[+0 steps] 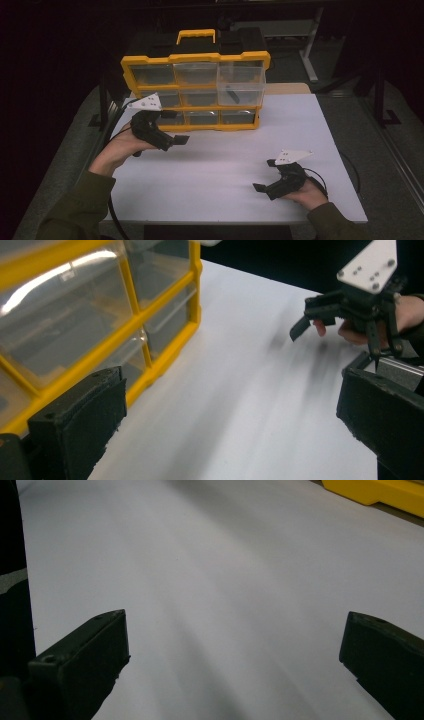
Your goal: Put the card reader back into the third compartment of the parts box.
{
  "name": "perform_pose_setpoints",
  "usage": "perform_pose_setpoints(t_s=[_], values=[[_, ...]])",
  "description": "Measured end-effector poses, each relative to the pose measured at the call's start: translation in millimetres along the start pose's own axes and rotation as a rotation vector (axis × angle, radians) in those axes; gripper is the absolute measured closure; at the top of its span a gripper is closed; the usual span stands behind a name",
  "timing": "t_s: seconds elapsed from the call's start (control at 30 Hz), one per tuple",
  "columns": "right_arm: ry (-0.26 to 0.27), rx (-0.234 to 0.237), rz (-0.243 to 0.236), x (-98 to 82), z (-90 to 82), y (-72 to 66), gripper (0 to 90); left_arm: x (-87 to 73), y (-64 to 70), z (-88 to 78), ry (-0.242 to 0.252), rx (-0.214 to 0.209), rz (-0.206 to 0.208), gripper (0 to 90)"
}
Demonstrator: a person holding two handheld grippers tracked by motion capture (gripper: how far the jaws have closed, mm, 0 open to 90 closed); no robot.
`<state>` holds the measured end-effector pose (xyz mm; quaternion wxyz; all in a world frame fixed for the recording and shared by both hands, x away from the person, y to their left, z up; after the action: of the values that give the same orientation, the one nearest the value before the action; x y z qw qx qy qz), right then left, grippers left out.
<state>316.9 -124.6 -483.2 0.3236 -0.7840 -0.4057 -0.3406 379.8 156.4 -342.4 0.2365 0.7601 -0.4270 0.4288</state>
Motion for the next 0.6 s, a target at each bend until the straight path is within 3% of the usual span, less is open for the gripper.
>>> perform_pose_setpoints(t_s=[0.33,0.6], values=[[0.020,0.004,0.003,0.8,-0.8,6.0,0.0,-41.6,1.3,4.8,0.015,0.019,-0.013,0.0],[0.016,0.003,0.003,0.3,-0.2,5.3,0.0,-62.9,2.6,6.4,0.017,0.042,-0.020,0.0]])
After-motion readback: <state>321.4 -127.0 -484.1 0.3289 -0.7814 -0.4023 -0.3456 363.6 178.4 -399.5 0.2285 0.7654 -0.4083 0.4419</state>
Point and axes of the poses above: each handheld gripper's, and its own axes: z roughly forward along the jaws, x roughly out of its top, y roughly to its right, the point moved 8 cm from there along z, roughly forward along the jaws, and after that the axes turned 8 degrees about x, right-handed, at the moved point
